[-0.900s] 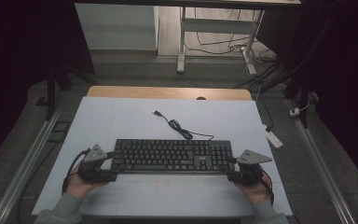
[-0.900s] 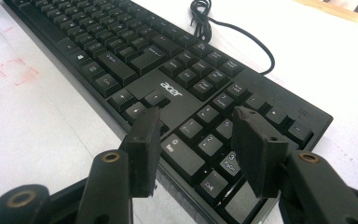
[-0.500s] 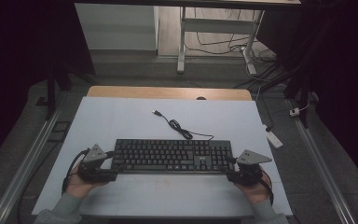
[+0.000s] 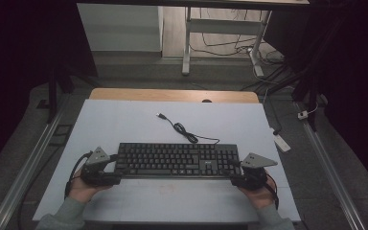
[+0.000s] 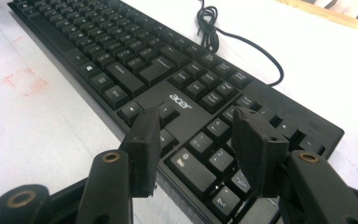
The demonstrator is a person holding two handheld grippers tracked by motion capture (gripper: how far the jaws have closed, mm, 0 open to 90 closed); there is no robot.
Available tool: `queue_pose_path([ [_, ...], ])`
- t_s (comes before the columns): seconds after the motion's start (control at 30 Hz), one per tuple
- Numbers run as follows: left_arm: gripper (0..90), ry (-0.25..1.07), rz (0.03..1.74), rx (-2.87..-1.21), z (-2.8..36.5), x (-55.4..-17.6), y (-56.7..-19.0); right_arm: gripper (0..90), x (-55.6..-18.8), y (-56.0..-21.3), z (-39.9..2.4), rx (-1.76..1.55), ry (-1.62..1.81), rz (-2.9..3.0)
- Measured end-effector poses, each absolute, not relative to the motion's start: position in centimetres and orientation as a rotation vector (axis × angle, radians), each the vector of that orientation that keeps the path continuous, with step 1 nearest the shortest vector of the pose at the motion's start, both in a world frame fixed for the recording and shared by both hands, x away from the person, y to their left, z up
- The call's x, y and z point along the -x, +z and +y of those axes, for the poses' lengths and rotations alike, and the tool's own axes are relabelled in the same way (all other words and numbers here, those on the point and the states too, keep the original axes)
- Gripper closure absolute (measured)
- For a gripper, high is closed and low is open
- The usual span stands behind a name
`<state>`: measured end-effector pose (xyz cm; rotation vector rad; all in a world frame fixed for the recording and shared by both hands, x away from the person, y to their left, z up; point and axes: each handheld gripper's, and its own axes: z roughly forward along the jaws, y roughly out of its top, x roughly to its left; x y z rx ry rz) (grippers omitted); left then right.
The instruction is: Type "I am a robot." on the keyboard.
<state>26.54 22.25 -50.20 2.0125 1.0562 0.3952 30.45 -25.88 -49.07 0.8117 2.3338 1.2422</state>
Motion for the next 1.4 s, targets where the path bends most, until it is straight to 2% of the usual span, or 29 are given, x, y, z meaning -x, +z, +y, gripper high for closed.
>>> queue_pose_path([
  [0.53,32.8,0.360,1.057,-1.993,22.2,-26.7,-50.1,52.7,-30.8,-48.7,-24.0,-0.797,1.275,2.337],
  [0.67,36.0,0.357,1.054,-1.988,22.2,-26.7,-50.0,55.1,-31.1,-48.5,-22.9,-0.786,1.297,2.346],
  [0.83,41.4,0.362,1.052,-1.980,22.3,-26.7,-50.0,62.5,-31.6,-48.2,-21.1,-0.755,1.307,2.369],
  [0.87,43.9,0.364,1.054,-1.978,22.3,-26.8,-50.0,66.6,-31.8,-48.1,-20.4,-0.735,1.304,2.383],
  [1.07,52.2,0.372,1.056,-1.972,22.5,-26.8,-50.0,78.0,-32.1,-48.0,-18.7,-0.694,1.306,2.417],
  [1.17,60.4,0.370,1.050,-1.973,22.4,-26.8,-50.0,87.8,-32.3,-48.1,-17.5,-0.667,1.301,2.455],
  [1.27,69.5,0.374,1.037,-1.982,22.3,-26.7,-50.0,89.5,-32.5,-48.1,-16.7,-0.650,1.304,2.469],
  [1.3,69.5,0.376,1.035,-1.983,22.3,-26.7,-50.0,89.5,-32.5,-48.1,-16.7,-0.650,1.304,2.469],
  [1.33,77.3,0.377,1.033,-1.984,22.3,-26.7,-50.0,89.5,-32.7,-48.2,-16.3,-0.645,1.313,2.470],
  [1.4,83.8,0.379,1.029,-1.985,22.3,-26.7,-50.0,89.6,-32.9,-48.2,-15.7,-0.640,1.313,2.476],
])
